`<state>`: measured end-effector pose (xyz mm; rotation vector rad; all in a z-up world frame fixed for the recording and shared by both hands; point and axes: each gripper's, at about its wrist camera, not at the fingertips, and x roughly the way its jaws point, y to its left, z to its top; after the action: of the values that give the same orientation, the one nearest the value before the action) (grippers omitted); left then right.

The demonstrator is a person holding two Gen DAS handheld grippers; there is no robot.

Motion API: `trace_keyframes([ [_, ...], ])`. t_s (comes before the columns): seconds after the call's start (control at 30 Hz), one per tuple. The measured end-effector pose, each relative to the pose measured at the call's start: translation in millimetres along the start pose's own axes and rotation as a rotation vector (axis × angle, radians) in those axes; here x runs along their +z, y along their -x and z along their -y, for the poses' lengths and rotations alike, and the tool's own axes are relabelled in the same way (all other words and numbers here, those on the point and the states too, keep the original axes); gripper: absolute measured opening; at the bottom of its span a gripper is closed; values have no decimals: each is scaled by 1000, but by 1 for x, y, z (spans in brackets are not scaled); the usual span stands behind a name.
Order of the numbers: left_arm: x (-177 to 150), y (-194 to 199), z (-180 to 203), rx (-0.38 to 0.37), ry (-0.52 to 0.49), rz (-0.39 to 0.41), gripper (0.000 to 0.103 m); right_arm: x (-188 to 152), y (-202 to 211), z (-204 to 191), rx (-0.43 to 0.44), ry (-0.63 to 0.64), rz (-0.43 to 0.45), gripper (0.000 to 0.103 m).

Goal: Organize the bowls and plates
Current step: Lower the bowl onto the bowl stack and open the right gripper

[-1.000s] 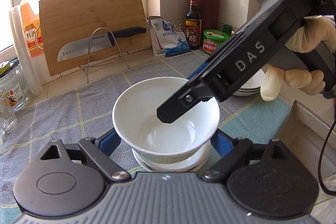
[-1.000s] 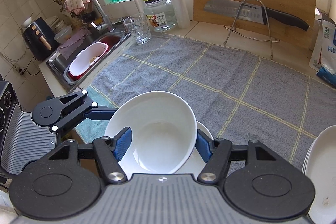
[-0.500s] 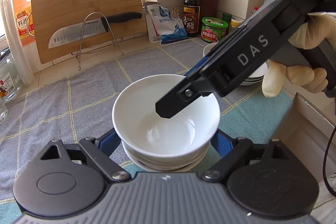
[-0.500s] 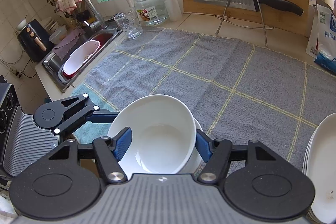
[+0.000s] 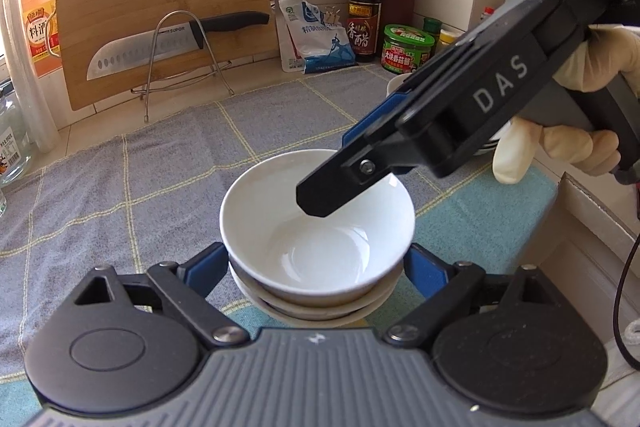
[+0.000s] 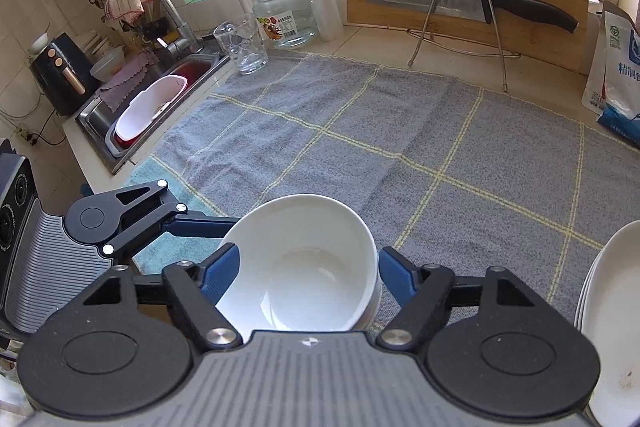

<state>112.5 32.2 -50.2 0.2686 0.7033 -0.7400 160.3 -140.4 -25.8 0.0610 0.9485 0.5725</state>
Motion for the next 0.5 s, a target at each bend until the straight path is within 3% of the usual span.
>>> trace_keyframes([
  [0.17,-2,2,-3,-21,21,-3,97,0,5,-1,-3,24,34,100],
  [0.33,-5,10,-4,-26,36,17,99,-6,14,-5,0,76,68,102],
  [0.5,-11,24,-7,10,86,85,100,-22,35,-8,11,211,146,103],
])
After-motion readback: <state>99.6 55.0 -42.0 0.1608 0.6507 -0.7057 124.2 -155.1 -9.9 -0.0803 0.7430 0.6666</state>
